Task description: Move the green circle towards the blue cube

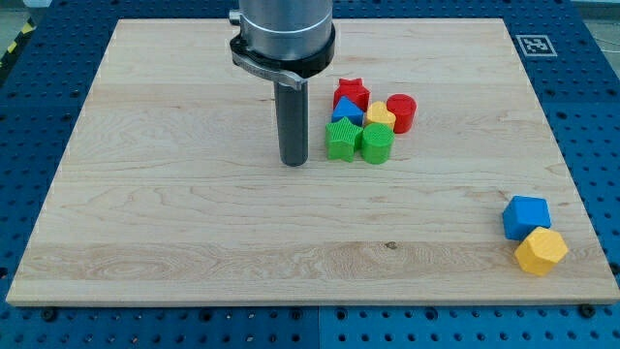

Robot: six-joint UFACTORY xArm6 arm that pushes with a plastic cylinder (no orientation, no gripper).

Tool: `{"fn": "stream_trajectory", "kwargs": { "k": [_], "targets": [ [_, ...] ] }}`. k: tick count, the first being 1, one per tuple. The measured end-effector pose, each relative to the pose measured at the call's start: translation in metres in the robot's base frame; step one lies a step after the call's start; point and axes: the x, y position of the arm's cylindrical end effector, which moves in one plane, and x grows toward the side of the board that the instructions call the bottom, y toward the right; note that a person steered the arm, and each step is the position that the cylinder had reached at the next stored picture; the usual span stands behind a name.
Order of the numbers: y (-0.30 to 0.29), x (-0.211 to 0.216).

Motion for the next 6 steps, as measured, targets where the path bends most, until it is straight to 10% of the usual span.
{"fn": "stream_trajectory", "kwargs": {
  "k": [6],
  "targets": [
    [0.081,-0.020]
  ]
}}
